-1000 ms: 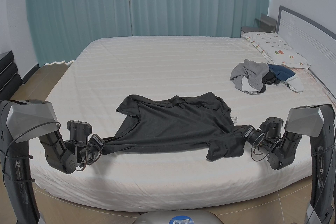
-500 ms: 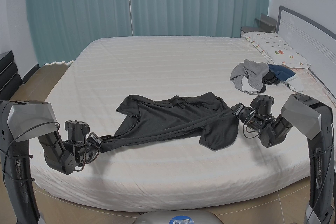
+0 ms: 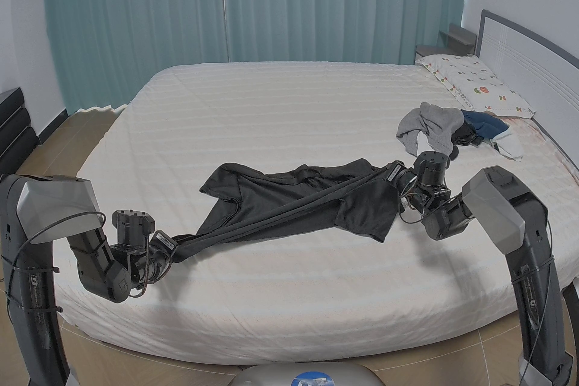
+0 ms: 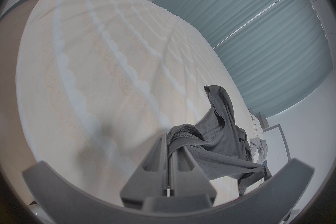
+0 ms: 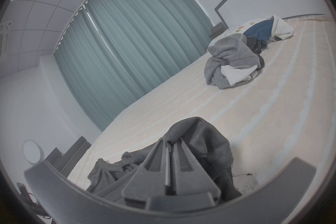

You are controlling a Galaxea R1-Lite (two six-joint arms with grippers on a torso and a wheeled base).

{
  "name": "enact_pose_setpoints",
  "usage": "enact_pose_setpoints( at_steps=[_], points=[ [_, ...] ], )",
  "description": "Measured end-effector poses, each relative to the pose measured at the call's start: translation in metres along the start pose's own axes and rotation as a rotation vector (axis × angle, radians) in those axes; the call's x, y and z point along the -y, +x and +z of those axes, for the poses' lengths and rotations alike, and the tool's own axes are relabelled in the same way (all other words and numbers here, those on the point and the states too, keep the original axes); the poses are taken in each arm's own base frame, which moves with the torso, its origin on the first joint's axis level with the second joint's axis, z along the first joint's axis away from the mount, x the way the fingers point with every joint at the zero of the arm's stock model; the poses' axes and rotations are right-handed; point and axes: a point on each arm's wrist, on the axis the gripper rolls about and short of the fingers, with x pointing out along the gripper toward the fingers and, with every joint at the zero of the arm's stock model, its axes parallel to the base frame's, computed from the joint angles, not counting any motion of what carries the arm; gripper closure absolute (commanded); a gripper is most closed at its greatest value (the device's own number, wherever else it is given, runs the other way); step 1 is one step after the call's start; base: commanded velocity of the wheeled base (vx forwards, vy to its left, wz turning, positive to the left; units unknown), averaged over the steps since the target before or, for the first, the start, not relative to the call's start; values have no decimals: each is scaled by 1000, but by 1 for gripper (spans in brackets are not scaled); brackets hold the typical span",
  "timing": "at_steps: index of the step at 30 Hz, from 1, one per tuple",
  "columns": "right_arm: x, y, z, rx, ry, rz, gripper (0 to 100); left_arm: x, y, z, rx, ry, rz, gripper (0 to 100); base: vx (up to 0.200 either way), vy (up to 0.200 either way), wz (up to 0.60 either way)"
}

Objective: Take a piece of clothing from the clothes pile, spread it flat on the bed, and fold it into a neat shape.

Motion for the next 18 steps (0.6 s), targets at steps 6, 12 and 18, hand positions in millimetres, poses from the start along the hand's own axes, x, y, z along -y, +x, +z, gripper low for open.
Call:
enact_pose_setpoints(
  at_steps=[6,12,18],
  points=[
    [5,11,-31,-36,-10,-46,100,-1,0,-1,-2,4,4,100,0,0,0],
    [13,12,-41,-43,-17,-94,0,-1,0,-1,-3,5,4,100,0,0,0],
    [23,2,-28,-60,-8,-128,0,-1,0,-2,-4,6,4,100,0,0,0]
  ],
)
